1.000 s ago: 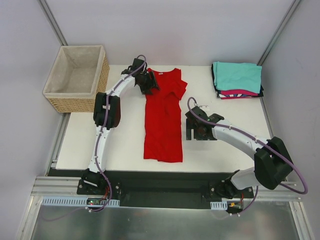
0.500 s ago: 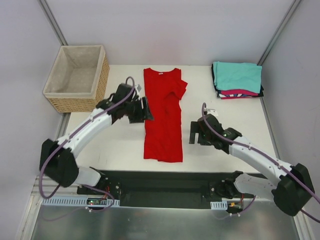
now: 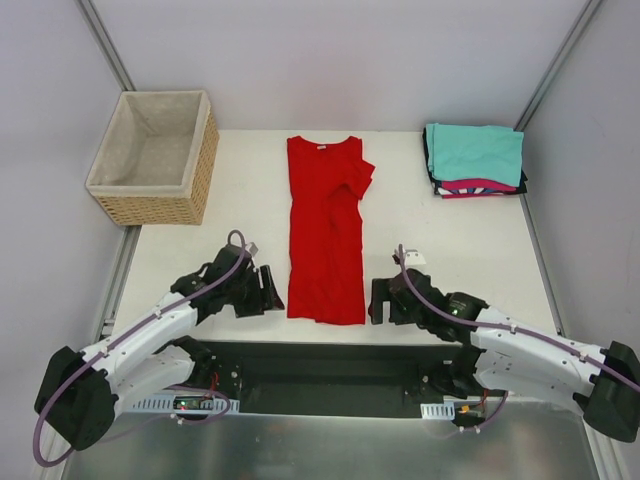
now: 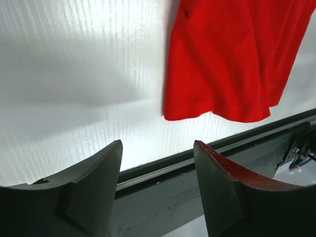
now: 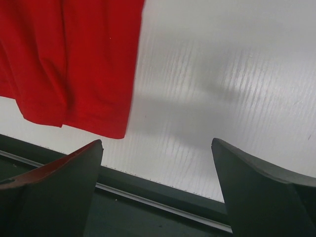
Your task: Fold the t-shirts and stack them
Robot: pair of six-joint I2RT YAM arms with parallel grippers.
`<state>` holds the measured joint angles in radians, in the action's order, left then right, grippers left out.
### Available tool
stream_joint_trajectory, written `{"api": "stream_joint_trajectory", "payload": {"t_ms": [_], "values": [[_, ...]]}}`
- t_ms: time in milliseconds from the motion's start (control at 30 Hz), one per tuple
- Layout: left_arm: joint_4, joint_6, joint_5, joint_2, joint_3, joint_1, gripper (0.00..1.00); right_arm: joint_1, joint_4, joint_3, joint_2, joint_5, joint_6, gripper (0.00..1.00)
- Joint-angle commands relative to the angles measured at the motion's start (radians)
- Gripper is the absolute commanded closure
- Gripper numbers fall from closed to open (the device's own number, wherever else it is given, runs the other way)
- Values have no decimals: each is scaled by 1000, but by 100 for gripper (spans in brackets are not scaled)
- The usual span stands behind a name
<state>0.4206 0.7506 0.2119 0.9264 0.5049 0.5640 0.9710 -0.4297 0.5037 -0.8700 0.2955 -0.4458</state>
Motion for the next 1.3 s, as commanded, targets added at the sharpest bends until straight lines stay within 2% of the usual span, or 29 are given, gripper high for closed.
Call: {"api": "stream_joint_trajectory", "payload": {"t_ms": [0,100,233,467,600,833,900,1067,1267], "values": [[-143,67,30,-14,-80,7,41,47,32,-5,-14,57,-85,4],[-190,72,43,15,-115,7,41,74,28,1,-33,71,-94,4],[-336,84,75,77,-164,7,41,83,14,24,-57,83,-87,4],[-541,119,161,242,-197,7,42,86,2,33,-77,96,-80,4],[-563,124,172,269,-203,7,42,84,-9,29,-70,105,-85,4],[-563,127,184,255,-216,7,43,84,-15,29,-76,119,-88,4],[-563,141,187,232,-227,8,46,86,-14,33,-89,119,-90,4],[-562,191,193,103,-318,10,52,86,-12,45,-103,114,-94,4],[-510,191,169,5,-371,10,52,87,-6,58,-127,108,-96,4]]}}
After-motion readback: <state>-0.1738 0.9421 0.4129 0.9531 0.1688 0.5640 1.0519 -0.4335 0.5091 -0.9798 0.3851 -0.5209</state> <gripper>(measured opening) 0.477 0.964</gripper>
